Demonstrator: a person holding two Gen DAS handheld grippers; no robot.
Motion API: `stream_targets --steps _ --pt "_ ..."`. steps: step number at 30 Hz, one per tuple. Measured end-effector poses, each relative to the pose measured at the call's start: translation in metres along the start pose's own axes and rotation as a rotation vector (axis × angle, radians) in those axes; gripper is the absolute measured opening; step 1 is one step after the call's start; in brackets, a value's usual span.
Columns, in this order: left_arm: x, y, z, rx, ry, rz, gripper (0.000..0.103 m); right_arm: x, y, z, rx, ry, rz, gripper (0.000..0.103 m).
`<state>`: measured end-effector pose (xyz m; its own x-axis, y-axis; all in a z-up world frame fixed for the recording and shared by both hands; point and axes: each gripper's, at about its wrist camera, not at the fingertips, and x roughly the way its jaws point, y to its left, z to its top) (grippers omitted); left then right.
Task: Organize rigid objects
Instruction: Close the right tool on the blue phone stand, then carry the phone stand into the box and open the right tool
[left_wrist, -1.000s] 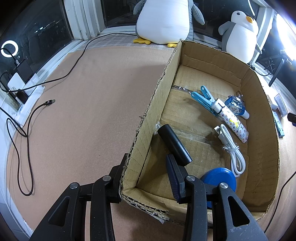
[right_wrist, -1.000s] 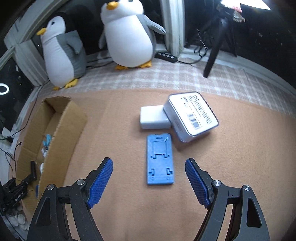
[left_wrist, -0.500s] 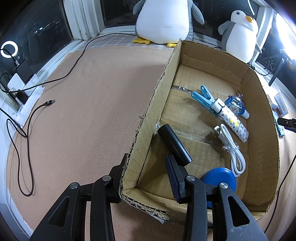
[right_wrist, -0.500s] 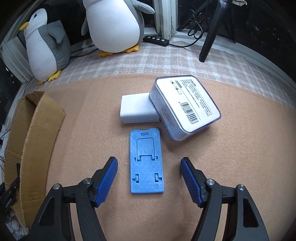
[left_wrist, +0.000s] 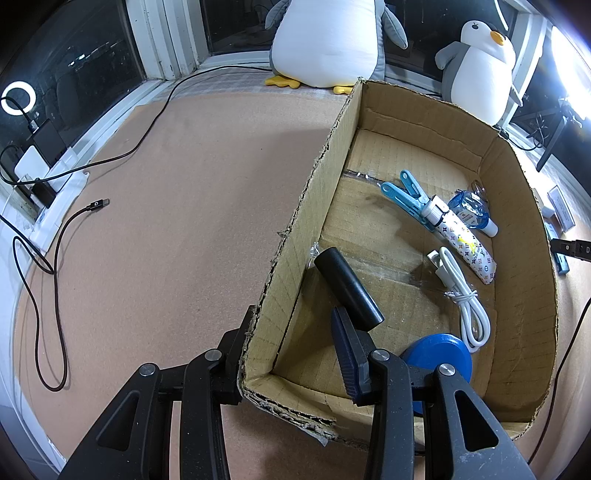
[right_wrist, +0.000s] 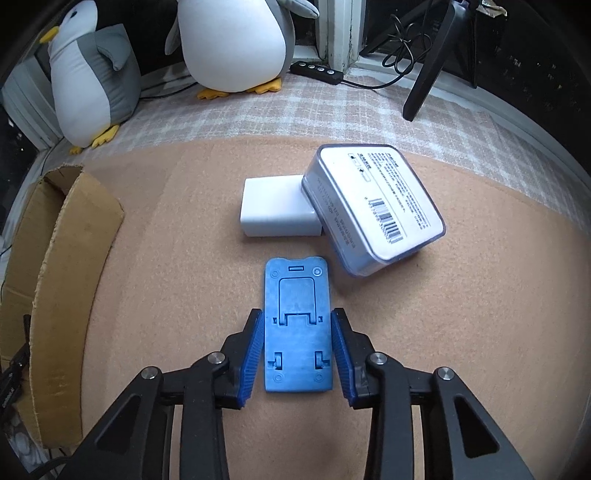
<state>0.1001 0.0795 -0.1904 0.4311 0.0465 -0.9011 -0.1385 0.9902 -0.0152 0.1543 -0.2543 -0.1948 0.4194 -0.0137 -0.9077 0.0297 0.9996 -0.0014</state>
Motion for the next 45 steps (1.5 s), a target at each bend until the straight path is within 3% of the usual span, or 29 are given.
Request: stream_targets --steps 16,28,37,45 --pt "0.0 0.001 0.0 -0.001 -0.001 -0.001 0.042 -0.041 0.033 -0.031 -0.021 -0.071 0.118 0.033" --pt "0.0 -0.001 0.001 -0.003 -0.001 -0.002 0.042 -0.092 0.114 -0.018 -0.183 -0.173 0.253 0.033" --pt "0.0 -0.001 0.0 -0.004 -0.001 -0.002 0.042 -0.092 0.187 -0.021 -0.348 -0.173 0.308 0.033" --pt "0.0 0.0 0.001 -0.007 -0.002 -0.003 0.042 -0.073 0.214 -0.023 -0.39 -0.136 0.327 0.033"
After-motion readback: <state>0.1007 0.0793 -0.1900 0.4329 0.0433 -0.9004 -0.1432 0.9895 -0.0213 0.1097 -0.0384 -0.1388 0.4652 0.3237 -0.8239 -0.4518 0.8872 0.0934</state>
